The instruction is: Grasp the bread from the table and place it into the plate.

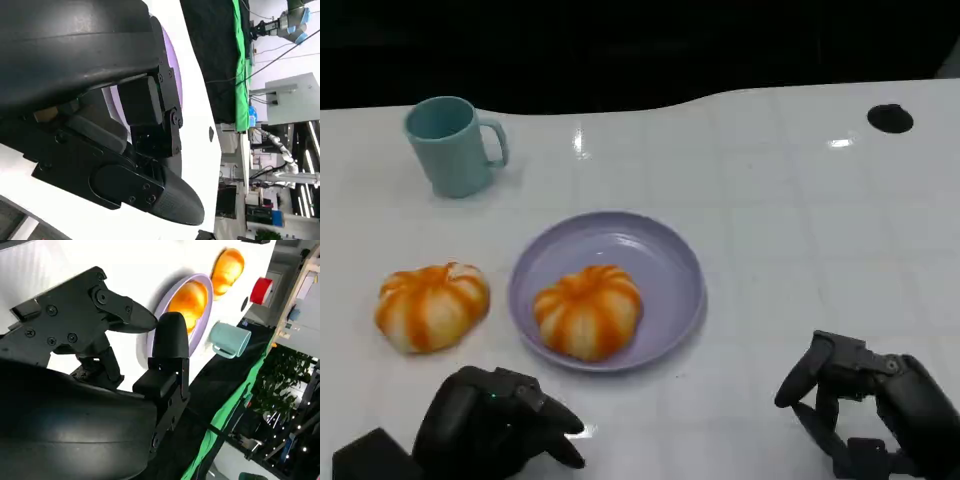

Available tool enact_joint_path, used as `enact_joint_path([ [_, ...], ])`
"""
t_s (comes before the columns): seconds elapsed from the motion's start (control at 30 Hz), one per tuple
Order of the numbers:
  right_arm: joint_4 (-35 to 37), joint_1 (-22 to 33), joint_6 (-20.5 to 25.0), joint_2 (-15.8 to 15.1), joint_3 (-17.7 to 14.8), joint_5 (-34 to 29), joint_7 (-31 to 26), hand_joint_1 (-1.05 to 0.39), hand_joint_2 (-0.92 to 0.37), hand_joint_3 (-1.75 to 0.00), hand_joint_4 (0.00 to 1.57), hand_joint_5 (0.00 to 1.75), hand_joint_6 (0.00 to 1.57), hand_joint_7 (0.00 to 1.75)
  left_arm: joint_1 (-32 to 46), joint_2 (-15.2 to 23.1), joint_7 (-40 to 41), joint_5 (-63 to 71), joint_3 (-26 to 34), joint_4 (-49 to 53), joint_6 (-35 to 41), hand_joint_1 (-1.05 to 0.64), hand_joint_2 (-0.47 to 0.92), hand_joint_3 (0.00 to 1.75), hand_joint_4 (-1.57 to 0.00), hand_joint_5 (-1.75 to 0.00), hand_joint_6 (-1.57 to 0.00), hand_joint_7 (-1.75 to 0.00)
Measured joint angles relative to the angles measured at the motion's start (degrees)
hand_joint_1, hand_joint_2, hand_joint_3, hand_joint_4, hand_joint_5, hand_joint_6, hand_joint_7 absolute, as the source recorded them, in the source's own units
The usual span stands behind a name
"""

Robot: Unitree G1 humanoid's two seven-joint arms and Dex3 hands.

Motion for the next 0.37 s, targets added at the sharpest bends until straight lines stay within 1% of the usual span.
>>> enact_joint_path([
  [0.2, 1.6, -0.5, -1.5, 0.0, 0.0, -0.3, -0.5, -0.23, -0.57, -1.02, 0.84, 1.75, 0.73, 1.41, 0.3, 0.0, 0.0, -0.1, 0.0, 0.0, 0.0, -1.05, 0.90, 0.00, -1.47, -0.60, -1.57, -0.24],
  [0.37, 3.6, -1.6, -4.2, 0.0, 0.0, -1.1, -0.8, -0.24, -0.56, -1.04, 0.84, 1.75, 0.73, 1.40, 0.3, 0.0, 0.0, -0.1, 0.0, 0.0, 0.0, -1.05, 0.90, 0.00, -1.47, -0.60, -1.57, -0.24],
])
